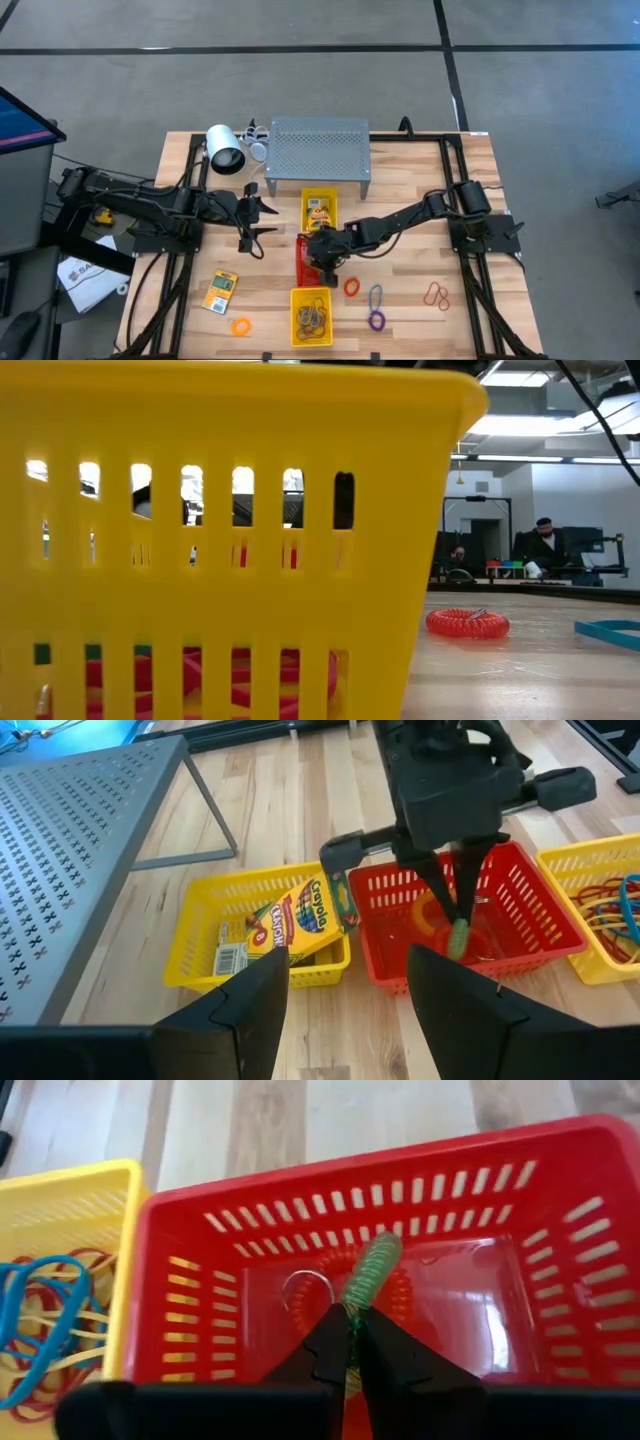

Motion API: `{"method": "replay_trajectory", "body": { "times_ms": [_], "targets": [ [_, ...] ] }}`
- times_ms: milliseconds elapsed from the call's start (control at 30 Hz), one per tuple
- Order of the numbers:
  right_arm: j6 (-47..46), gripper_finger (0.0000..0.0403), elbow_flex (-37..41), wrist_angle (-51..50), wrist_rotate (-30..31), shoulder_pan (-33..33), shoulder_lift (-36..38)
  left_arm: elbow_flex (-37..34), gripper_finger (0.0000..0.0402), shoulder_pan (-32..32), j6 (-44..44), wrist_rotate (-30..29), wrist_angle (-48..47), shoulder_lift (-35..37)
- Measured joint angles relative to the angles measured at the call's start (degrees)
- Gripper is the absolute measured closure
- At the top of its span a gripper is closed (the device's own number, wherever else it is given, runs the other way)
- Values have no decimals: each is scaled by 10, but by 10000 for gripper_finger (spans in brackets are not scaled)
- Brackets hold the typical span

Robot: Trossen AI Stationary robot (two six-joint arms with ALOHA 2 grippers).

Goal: Pick & Place Office Desk Supplies
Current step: Put the green spring rubber band into the red bin

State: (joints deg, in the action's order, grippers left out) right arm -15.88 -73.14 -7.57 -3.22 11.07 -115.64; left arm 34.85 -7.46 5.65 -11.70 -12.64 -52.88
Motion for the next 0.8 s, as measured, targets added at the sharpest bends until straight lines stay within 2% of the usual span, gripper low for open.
{"method": "replay_trajectory", "body": {
  "times_ms": [400,633,800],
  "targets": [
    [3,315,0,-8,-1,-4,6,0,205,0,-1,0,0,0],
    [4,246,0,-18,-17,-14,6,0,205,0,-1,0,0,0],
    [9,206,-27,-90,-16,-26,6,0,205,0,-1,0,0,0]
  ]
}}
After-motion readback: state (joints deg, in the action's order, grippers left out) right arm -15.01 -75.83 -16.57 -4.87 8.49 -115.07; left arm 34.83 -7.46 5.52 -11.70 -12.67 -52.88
